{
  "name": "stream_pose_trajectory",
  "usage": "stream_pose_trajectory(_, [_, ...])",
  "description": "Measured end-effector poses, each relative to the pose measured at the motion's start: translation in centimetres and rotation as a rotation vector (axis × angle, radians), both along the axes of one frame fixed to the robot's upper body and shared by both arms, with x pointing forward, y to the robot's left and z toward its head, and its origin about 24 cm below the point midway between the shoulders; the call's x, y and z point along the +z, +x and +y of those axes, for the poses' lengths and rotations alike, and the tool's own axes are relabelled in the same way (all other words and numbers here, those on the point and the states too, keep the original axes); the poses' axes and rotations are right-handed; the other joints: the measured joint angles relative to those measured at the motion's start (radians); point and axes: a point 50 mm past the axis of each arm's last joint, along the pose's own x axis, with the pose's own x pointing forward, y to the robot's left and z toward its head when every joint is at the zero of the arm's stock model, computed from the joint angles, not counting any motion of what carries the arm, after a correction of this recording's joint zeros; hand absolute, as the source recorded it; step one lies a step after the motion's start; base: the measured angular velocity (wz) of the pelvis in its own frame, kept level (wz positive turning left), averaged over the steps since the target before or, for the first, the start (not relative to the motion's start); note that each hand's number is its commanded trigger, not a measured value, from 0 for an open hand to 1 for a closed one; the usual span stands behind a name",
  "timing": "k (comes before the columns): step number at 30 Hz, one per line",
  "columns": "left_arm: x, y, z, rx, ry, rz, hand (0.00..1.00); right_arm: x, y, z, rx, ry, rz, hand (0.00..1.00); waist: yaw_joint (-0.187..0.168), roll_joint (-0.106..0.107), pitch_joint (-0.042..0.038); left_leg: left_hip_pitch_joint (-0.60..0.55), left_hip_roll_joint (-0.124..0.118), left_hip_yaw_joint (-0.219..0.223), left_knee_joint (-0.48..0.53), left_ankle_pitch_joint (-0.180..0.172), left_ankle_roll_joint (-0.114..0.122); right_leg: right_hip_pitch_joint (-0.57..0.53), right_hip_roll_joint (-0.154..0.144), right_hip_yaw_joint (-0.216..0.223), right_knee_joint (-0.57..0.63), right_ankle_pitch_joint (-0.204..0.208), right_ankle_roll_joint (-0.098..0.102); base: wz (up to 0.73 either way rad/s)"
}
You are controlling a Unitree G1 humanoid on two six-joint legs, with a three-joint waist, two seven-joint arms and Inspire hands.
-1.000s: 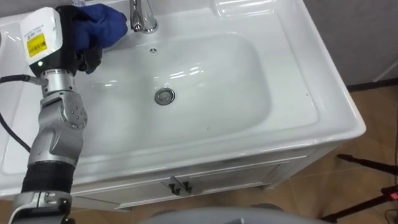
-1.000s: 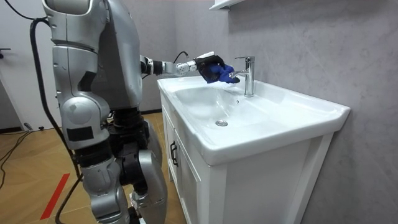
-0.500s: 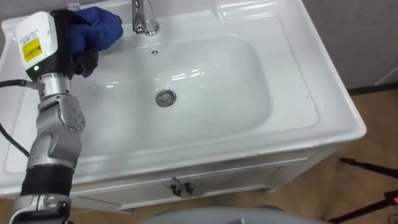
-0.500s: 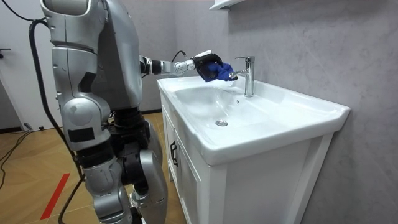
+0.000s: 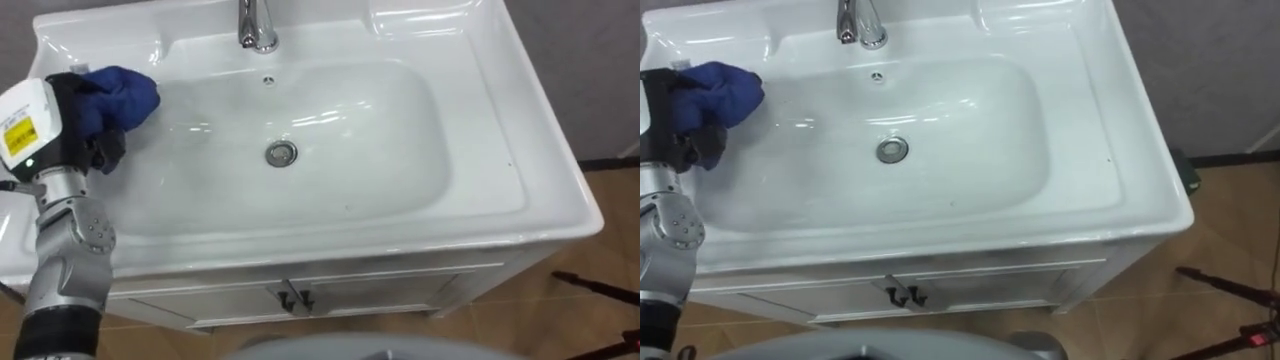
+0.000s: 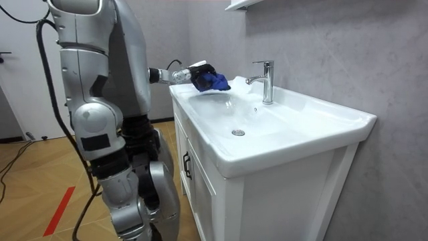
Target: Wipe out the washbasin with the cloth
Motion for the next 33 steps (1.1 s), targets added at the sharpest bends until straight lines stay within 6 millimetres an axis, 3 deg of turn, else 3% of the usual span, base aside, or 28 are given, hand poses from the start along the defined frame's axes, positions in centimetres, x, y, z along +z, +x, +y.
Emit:
stream_pose_trajectory(9, [-0.3,-2.1,2.4,0.118,0.008,0.012,1.0,0.1,0.1,-0.3,-0.048,0.018,-0.019,0.0,0.021,0.006,-0.0021,-0.006,-0.011,-0.016,-0.002,0.004,0.004,0.003,-0.01,-0.019,0.0,-0.003,0.004,0.07])
stream_pose_trajectory(21, [-0.9,-3.6,3.2,0.181,-0.024,0.04,1.0,0.9,0.0,-2.0,-0.083,-0.019,-0.041,0.0,0.043,0.019,-0.0041,-0.025,-0.025,-0.044,-0.003,0.012,0.009,0.002,-0.024,-0.052,0.0,-0.007,0.01,0.08])
stream_pose_trajectory(22, [-1.1,-3.7,3.3,0.189,-0.029,0.046,0.91,0.9,-0.1,-2.0,-0.087,-0.019,-0.032,0.0,0.044,0.018,-0.0044,-0.025,-0.026,-0.044,-0.003,0.012,0.009,0.002,-0.025,-0.052,0.0,-0.007,0.01,0.0])
stream_pose_trajectory(23, [-1.2,-3.8,3.3,0.193,-0.029,0.051,0.5,0.9,-0.2,-2.0,-0.088,-0.018,-0.029,0.0,0.043,0.017,-0.0043,-0.025,-0.027,-0.044,-0.003,0.012,0.009,0.002,-0.025,-0.052,0.0,-0.008,0.011,0.0])
stream_pose_trajectory(25, [-1.5,-4.3,3.5,0.205,-0.046,0.06,0.0,0.9,-0.3,-2.0,-0.091,-0.018,-0.024,0.0,0.043,0.014,-0.0039,-0.025,-0.027,-0.045,-0.004,0.012,0.009,0.002,-0.025,-0.053,0.0,-0.008,0.011,0.0])
stream_pose_trajectory(33, [-1.8,-4.7,3.5,0.213,-0.055,0.073,0.0,0.9,-0.6,-2.0,-0.133,-0.013,-0.034,0.0,0.042,0.009,-0.0023,-0.025,-0.028,-0.047,-0.008,0.012,0.009,0.002,-0.025,-0.055,0.001,-0.01,0.012,0.0])
